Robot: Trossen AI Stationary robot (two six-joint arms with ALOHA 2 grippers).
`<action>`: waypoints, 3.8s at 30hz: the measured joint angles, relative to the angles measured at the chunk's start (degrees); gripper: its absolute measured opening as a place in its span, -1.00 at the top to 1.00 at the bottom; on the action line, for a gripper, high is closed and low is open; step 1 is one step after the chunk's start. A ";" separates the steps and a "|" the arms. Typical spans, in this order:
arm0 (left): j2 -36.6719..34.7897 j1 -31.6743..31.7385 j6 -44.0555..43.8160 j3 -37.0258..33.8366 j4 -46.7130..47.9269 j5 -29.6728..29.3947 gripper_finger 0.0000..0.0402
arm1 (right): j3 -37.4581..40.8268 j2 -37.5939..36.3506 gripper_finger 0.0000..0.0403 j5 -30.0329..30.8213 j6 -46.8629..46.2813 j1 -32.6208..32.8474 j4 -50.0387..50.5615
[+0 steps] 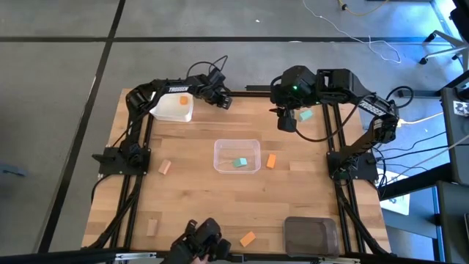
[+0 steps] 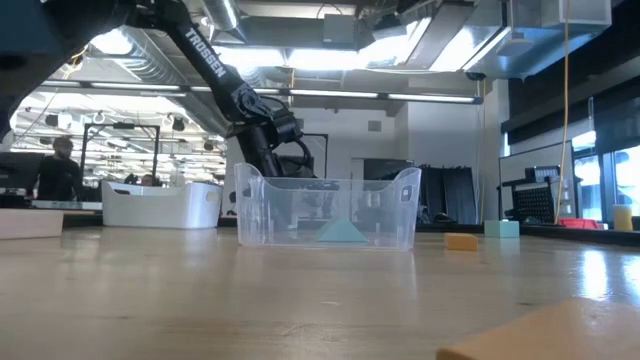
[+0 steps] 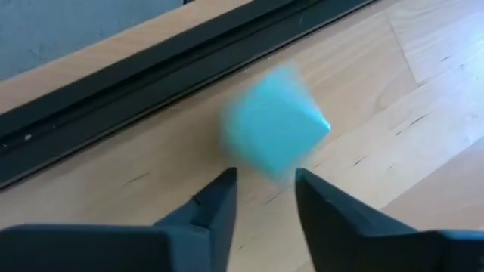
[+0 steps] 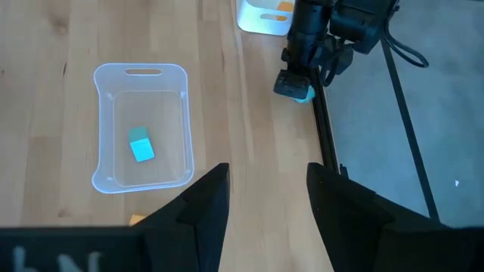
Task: Sort & place blocks by color
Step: Put the left blue block into the transparent bin
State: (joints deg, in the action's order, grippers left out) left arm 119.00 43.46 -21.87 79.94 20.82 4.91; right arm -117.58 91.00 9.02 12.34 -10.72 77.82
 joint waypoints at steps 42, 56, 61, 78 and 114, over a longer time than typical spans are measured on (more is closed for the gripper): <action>-13.09 -0.23 10.34 -0.02 8.51 8.01 0.66 | 0.00 0.02 0.12 -0.03 -1.65 0.00 0.55; -13.07 0.32 1.03 -0.01 8.72 13.10 0.47 | 0.00 0.02 0.12 -0.04 -1.60 0.00 -1.09; -13.05 -0.20 5.24 -0.02 8.14 16.36 0.46 | 0.00 0.02 0.12 -0.04 -1.57 0.00 -1.45; -12.98 -0.20 7.83 2.99 6.82 24.24 0.46 | 0.00 0.02 0.12 -0.04 -1.57 0.01 -1.79; -5.14 -0.62 89.17 11.41 14.19 1.24 -0.25 | 0.00 0.02 0.12 -0.06 -1.57 0.02 -1.77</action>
State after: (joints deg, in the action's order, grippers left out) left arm 113.86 42.84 67.30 91.35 35.01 6.15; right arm -117.58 91.02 8.96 10.76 -10.70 76.05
